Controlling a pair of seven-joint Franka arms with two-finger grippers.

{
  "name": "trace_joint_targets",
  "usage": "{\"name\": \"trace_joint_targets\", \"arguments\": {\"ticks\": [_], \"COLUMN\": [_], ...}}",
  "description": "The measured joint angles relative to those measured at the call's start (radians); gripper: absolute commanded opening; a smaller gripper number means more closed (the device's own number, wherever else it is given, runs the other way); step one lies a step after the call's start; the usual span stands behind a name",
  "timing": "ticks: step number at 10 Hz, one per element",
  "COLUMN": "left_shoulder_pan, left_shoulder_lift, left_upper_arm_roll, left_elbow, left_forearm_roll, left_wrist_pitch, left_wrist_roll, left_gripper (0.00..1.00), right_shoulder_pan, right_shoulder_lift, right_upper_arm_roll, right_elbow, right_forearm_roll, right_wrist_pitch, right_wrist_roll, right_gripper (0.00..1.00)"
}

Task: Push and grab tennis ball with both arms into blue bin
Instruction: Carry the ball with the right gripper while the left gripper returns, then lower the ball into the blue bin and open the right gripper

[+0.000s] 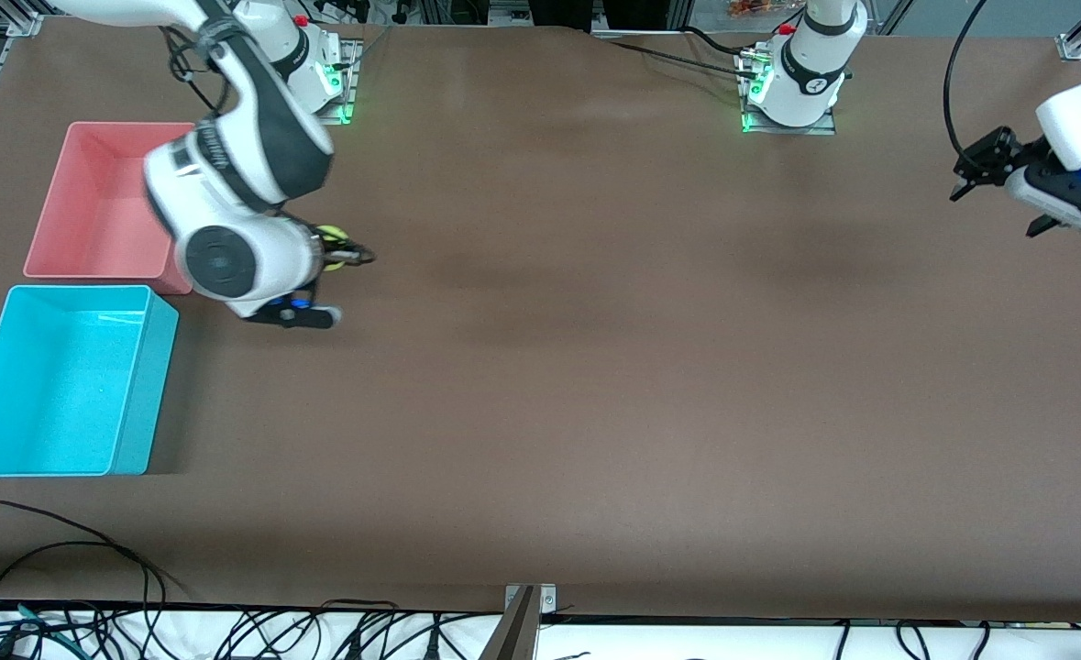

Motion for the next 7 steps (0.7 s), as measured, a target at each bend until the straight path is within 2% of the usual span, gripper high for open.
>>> {"name": "trace_joint_targets", "arguments": {"ticks": [4,7], "left_shoulder_pan": [-0.006,-0.032], "left_shoulder_lift": [-0.001,0.007], "left_upper_arm_roll": [-0.009,-0.004], "left_elbow": [0.134,0.164], "left_forearm_roll": [0.01,0.01], "left_wrist_pitch": [-0.129,-0.145], "left_wrist_roll": [-0.166,-0.291], "left_gripper": [1.0,1.0], "right_shoulder_pan": [-0.041,-0.042], "right_shoulder_lift": [-0.024,-0.023], "right_upper_arm_roll": [-0.214,-0.344], "right_elbow": [0.001,-0.001], "right_forearm_roll": [0.0,0.001], "right_wrist_pitch": [0.018,0.084], "right_wrist_roll": [-0.066,-0.181], "right_gripper": [0.36,0.38]}}
